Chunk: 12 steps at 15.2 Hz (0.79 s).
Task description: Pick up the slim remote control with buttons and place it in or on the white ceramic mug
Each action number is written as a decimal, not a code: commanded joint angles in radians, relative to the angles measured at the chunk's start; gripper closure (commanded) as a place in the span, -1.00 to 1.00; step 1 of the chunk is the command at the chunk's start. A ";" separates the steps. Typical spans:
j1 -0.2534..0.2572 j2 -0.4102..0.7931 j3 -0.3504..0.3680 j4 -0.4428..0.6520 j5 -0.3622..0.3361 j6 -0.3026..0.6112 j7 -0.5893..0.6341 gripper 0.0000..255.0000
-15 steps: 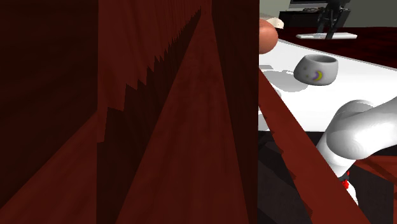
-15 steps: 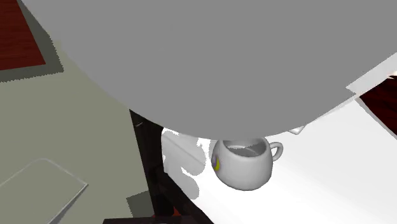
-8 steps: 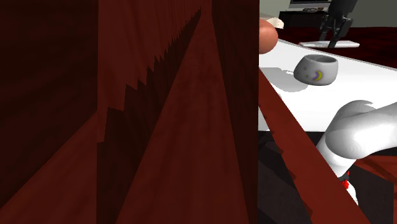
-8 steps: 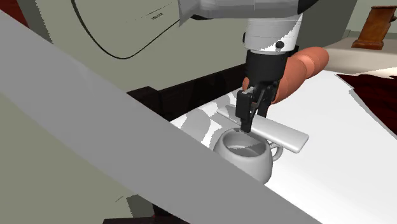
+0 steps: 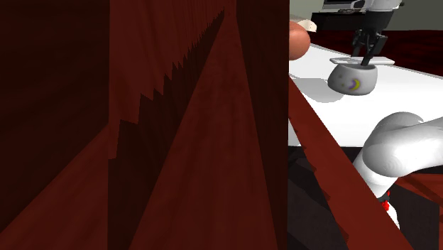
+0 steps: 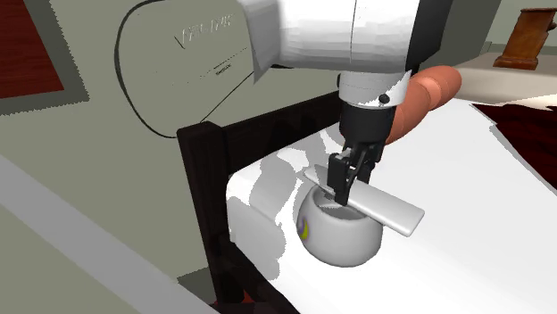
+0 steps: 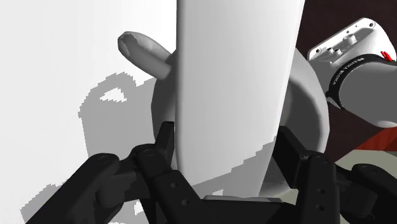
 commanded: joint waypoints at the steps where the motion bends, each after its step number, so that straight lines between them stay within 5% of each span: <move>1: -0.001 -0.001 -0.004 -0.010 -0.003 0.008 0.000 1.00; 7: -0.001 -0.001 -0.004 -0.010 -0.003 0.008 0.000 1.00; 8: 0.000 0.000 -0.004 -0.009 -0.002 0.008 0.000 -1.00; 12: 0.000 0.000 -0.004 -0.009 -0.002 0.008 0.000 -1.00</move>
